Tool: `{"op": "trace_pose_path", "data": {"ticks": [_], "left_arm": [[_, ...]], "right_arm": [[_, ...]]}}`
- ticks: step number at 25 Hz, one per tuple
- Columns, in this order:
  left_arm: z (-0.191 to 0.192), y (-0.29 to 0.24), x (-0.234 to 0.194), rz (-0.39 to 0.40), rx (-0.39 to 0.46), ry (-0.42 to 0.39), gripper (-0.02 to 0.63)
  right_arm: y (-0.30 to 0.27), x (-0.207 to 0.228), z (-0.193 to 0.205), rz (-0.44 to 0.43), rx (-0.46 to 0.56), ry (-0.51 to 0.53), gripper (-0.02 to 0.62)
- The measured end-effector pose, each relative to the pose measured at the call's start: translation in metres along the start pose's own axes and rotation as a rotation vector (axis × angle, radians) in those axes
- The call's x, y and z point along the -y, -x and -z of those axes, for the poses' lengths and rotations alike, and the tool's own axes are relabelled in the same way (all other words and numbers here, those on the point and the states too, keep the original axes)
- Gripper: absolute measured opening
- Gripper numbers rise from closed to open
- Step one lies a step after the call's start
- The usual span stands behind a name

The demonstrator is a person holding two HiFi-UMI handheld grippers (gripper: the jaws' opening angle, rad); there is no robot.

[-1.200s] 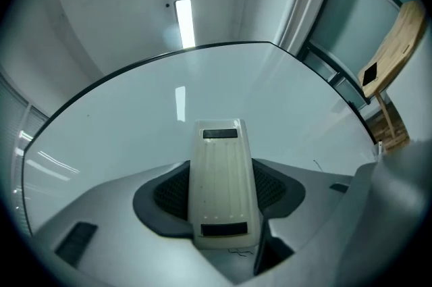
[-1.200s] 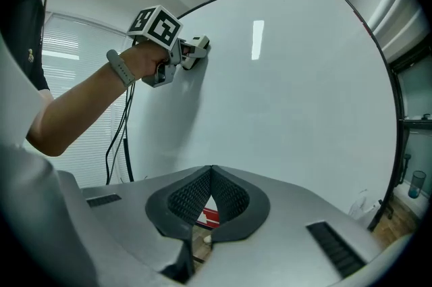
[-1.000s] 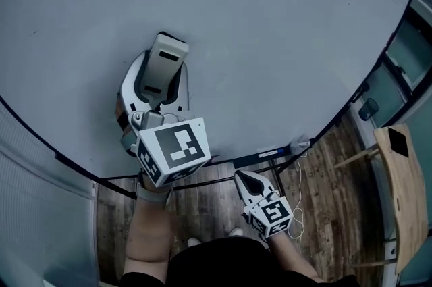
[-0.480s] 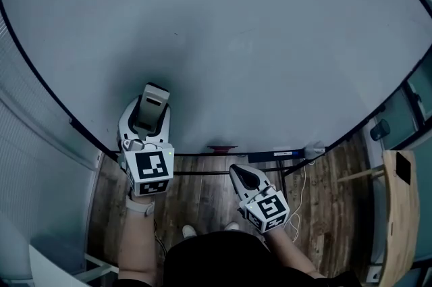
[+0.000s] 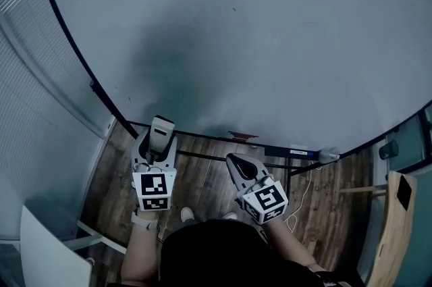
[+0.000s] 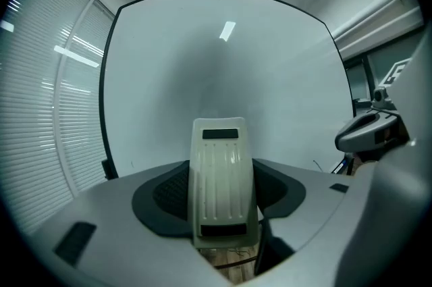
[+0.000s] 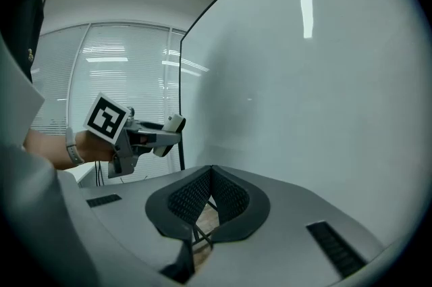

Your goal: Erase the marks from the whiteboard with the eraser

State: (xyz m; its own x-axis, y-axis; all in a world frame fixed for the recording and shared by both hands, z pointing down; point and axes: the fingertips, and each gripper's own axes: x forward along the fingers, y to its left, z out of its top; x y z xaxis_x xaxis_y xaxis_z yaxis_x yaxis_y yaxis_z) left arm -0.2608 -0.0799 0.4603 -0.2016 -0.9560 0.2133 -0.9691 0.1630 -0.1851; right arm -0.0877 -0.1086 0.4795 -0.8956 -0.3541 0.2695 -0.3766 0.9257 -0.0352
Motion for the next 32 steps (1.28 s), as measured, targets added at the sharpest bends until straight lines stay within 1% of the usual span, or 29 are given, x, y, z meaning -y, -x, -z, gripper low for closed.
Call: {"op": "trace_pose_path", "data": {"ticks": [4, 9, 13, 18, 25, 29, 32], "left_arm": [[0.025, 0.023, 0.006, 0.014, -0.014, 0.060, 0.265], [0.045, 0.047, 0.018, 0.017, -0.041, 0.082, 0.265], [0.051, 0.063, 0.020, 0.003, -0.037, 0.054, 0.265], [0.052, 0.070, 0.025, 0.015, -0.019, 0.039, 0.265], [0.055, 0.065, 0.032, 0.037, -0.002, 0.021, 0.265], [0.054, 0.059, 0.038, 0.062, 0.000, 0.018, 0.265], [0.050, 0.056, 0.040, 0.067, 0.004, 0.000, 0.265]], "right_arm": [[-0.010, -0.015, -0.002, -0.050, -0.004, 0.018, 0.026], [-0.017, -0.028, 0.000, -0.080, -0.009, 0.032, 0.026], [-0.018, -0.037, 0.001, -0.090, -0.005, 0.033, 0.026], [-0.014, -0.043, 0.005, -0.089, -0.003, 0.039, 0.026], [-0.009, -0.045, 0.004, -0.080, 0.005, 0.048, 0.026], [-0.009, -0.040, 0.008, -0.069, 0.000, 0.045, 0.026], [-0.008, -0.036, 0.006, -0.062, 0.002, 0.041, 0.026]]}}
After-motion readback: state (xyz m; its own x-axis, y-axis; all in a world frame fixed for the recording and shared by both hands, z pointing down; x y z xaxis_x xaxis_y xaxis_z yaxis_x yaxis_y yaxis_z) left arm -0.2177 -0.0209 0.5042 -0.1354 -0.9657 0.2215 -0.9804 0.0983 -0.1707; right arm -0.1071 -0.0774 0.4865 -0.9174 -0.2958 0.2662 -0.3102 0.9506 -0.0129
